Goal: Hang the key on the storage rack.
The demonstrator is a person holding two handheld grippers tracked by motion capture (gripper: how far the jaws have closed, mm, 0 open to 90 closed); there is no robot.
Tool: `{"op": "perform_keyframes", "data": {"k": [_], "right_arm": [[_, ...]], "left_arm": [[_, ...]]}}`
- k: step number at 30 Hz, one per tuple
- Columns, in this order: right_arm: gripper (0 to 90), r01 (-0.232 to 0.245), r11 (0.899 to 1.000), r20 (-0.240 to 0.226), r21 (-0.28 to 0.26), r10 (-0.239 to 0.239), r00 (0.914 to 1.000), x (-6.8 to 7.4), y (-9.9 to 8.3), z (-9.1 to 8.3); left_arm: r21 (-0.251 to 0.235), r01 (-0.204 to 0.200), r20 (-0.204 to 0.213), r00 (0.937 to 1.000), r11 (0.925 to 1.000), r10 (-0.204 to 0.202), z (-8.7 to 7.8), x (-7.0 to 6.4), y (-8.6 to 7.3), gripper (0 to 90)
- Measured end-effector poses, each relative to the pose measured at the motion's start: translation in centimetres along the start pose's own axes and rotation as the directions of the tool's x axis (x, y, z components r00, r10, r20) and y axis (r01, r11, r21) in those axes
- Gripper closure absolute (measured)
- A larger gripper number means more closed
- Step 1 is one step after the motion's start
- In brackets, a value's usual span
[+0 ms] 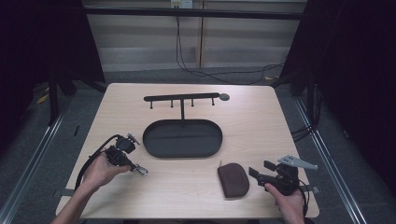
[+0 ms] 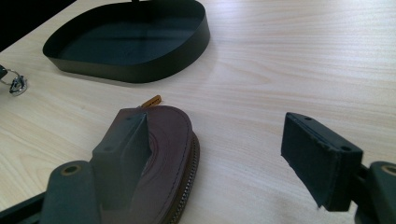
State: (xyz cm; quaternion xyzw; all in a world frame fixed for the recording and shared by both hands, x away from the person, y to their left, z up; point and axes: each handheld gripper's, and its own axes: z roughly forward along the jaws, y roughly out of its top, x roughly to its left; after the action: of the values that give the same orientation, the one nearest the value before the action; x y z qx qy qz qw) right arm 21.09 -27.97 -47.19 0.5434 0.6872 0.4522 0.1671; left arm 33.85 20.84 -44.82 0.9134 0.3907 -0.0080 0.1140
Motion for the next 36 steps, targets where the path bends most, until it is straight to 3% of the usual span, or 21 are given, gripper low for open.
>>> {"op": "perform_keyframes", "data": {"k": [7, 16, 22, 26, 29, 31, 36], "right_arm": [[23.6, 0.000, 1.000, -0.001, 0.002, 0.000, 1.0000, 0.0, 0.0, 0.0], [23.6, 0.001, 1.000, -0.002, 0.006, -0.001, 1.0000, 0.0, 0.0, 0.1], [23.6, 0.002, 1.000, -0.005, 0.003, -0.002, 1.0000, 0.0, 0.0, 0.0], [23.3, 0.004, 1.000, -0.006, 0.002, -0.004, 1.0000, 0.1, 0.0, 0.0], [23.3, 0.005, 1.000, -0.008, -0.001, -0.005, 1.0000, 0.1, 0.0, 0.0], [23.3, 0.005, 1.000, -0.007, 0.000, -0.005, 1.0000, 0.1, 0.0, 0.0], [23.3, 0.004, 1.000, -0.007, 0.000, -0.004, 1.0000, 0.1, 0.0, 0.0]], "left_arm": [[0.010, -0.024, 0.015, 0.9996, 0.9997, 0.024, 0.1, 0.2, 0.4, 89.2], [0.017, -0.042, 0.031, 0.9987, 0.9990, 0.041, -0.9, -0.1, 0.7, 89.4], [0.011, -0.069, 0.050, 0.9964, 0.9975, 0.069, -2.6, -0.4, 1.0, 89.3], [0.021, -0.076, 0.041, 0.9964, 0.9969, 0.075, -3.2, -0.4, 1.0, 89.4], [0.000, -0.082, 0.032, 0.9961, 0.9966, 0.082, -4.0, -0.5, 1.0, 89.4], [0.014, -0.104, 0.041, 0.9938, 0.9945, 0.103, -4.3, -0.6, 1.0, 89.4], [0.030, -0.107, 0.040, 0.9936, 0.9938, 0.106, -4.8, -0.6, 1.0, 89.4]]}}
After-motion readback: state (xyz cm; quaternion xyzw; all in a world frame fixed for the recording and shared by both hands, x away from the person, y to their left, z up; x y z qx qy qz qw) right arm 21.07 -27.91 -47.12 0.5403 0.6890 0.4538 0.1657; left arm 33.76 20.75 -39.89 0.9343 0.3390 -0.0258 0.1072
